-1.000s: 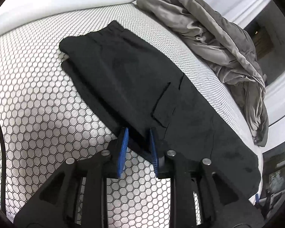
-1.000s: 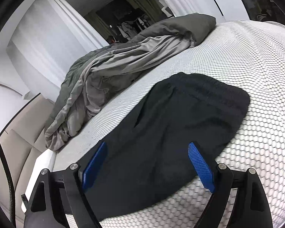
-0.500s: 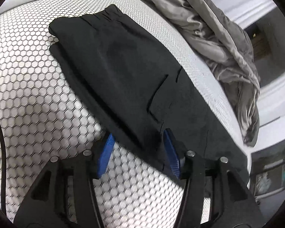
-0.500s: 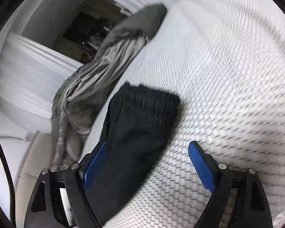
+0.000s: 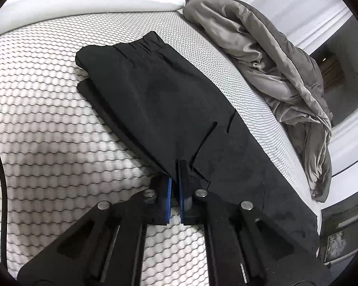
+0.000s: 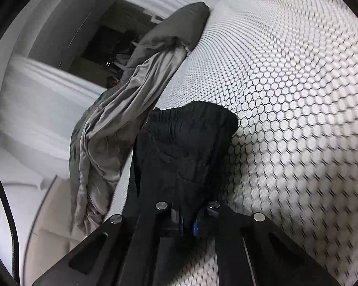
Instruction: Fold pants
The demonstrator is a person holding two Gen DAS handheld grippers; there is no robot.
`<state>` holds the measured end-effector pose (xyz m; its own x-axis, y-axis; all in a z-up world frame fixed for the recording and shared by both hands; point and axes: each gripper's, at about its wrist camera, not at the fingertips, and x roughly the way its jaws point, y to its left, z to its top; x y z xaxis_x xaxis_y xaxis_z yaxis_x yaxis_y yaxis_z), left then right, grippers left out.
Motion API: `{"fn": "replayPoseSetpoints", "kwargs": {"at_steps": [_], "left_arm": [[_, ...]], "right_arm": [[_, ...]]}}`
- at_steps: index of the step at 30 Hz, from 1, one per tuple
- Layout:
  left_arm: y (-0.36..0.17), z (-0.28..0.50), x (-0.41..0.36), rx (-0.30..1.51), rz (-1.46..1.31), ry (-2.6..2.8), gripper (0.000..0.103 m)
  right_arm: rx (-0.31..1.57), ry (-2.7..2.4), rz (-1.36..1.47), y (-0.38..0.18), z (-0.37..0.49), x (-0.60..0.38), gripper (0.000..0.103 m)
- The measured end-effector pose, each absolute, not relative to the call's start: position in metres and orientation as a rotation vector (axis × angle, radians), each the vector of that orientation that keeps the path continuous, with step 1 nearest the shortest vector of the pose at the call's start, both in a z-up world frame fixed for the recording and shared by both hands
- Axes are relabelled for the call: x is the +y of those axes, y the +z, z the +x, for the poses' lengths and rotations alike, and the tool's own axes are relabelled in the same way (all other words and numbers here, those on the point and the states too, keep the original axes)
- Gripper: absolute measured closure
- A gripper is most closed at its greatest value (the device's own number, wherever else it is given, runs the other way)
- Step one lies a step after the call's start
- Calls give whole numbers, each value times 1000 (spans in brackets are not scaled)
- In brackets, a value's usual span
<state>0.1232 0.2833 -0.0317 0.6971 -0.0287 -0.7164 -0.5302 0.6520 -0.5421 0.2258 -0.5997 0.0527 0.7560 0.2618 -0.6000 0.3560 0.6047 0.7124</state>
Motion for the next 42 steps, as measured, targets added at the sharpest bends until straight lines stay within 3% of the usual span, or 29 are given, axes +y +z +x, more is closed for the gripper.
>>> {"fn": "replayPoseSetpoints", "kwargs": {"at_steps": [5, 7, 10, 13, 15, 16, 19, 23, 26, 30, 33, 38, 40, 42], "left_arm": [[-22, 101, 297, 762, -776, 313, 101], [-26, 98, 304, 791, -790, 302, 98], [-26, 92, 316, 801, -818, 349, 94], [-17, 86, 324, 778, -817, 410, 88], [-10, 84, 325, 754, -801, 432, 88], [-7, 83, 324, 750, -793, 437, 88], [1, 81, 321, 731, -775, 455, 87], [5, 83, 317, 729, -754, 470, 87], [6, 88, 313, 739, -748, 478, 86], [8, 91, 314, 737, -752, 489, 84], [18, 86, 313, 704, -706, 519, 77], [36, 83, 298, 658, -637, 499, 62], [42, 88, 286, 658, -608, 461, 60], [45, 97, 269, 666, -580, 412, 58]], "right_arm": [[841, -1, 895, 54, 203, -592, 98], [873, -2, 877, 52, 202, -595, 77], [818, -47, 891, 59, 193, -608, 58], [771, -56, 977, 59, 193, -619, 54], [789, -79, 999, 51, 200, -618, 56], [792, -96, 998, 49, 202, -618, 68], [731, -81, 973, 64, 203, -611, 89], [701, -89, 806, 97, 200, -602, 88], [912, -260, 742, 63, 210, -615, 60], [845, -213, 902, 63, 198, -636, 59], [781, -225, 945, 72, 186, -646, 57], [864, -142, 1003, 53, 199, -643, 59], [865, -130, 900, 65, 206, -631, 76], [801, -70, 845, 84, 202, -622, 86]]}}
